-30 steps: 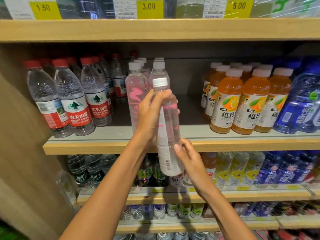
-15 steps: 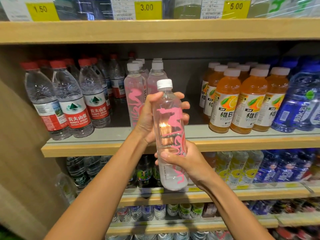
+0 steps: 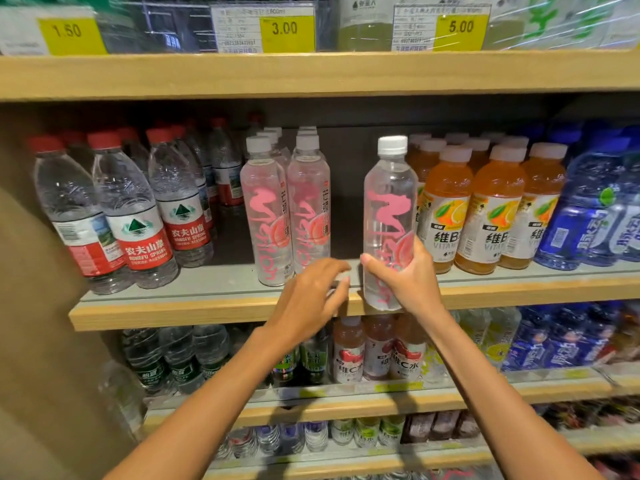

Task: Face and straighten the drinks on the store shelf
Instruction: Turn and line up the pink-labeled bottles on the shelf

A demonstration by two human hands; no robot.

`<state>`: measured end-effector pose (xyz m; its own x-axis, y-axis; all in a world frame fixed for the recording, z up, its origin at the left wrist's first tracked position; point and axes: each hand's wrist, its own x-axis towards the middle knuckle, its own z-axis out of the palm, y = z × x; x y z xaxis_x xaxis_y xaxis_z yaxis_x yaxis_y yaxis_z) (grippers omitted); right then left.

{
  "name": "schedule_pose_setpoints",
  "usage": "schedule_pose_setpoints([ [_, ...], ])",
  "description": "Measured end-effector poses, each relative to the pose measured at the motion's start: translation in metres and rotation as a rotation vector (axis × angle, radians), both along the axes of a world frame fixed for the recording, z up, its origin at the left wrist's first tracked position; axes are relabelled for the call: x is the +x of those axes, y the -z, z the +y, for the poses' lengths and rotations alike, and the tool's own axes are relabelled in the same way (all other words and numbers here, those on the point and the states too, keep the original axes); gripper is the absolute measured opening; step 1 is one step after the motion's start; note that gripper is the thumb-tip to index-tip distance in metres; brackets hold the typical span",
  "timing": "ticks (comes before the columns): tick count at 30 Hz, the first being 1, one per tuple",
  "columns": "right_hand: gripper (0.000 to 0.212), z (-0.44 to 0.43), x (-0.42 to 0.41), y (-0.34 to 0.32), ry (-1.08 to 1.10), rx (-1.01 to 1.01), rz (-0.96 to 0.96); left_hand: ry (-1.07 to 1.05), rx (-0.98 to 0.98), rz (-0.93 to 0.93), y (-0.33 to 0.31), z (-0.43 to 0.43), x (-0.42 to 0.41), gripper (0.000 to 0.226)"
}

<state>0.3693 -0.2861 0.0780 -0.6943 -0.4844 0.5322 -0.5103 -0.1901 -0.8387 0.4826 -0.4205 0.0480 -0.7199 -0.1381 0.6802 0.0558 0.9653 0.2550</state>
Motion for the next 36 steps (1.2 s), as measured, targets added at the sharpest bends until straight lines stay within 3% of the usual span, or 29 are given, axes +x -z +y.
schedule_pose_setpoints([
  [4, 0.043, -0.009, -0.021, 0.002, 0.056, 0.010, 0.026, 0.059, -0.508, -0.055, 0.019, -0.011, -0.009, 0.033],
  [9, 0.044, -0.022, -0.036, 0.012, 0.079, 0.024, -0.015, 0.042, -0.751, 0.008, 0.032, -0.028, -0.020, 0.036],
  [12, 0.064, -0.024, -0.037, 0.016, 0.099, 0.092, -0.034, 0.030, -0.764, 0.036, 0.037, -0.029, -0.021, 0.040],
  [15, 0.077, -0.018, -0.026, 0.027, 0.260, 0.135, 0.083, 0.029, -0.752, 0.032, 0.037, -0.029, -0.019, 0.041],
  [20, 0.066, -0.014, -0.017, 0.036, 0.504, 0.151, 0.222, 0.032, -0.741, 0.035, 0.035, -0.027, -0.018, 0.039],
  [25, 0.063, -0.036, -0.032, 0.026, 0.518, 0.248, 0.190, 0.036, -0.706, 0.016, 0.034, -0.027, -0.017, 0.040],
  [32, 0.026, -0.067, -0.060, 0.018, 0.542, 0.419, 0.178, 0.034, -0.692, 0.008, 0.033, -0.026, -0.017, 0.039],
  [36, 0.022, -0.076, -0.069, 0.018, 0.567, 0.489, 0.156, 0.031, -0.687, -0.002, 0.033, -0.026, -0.017, 0.039],
])
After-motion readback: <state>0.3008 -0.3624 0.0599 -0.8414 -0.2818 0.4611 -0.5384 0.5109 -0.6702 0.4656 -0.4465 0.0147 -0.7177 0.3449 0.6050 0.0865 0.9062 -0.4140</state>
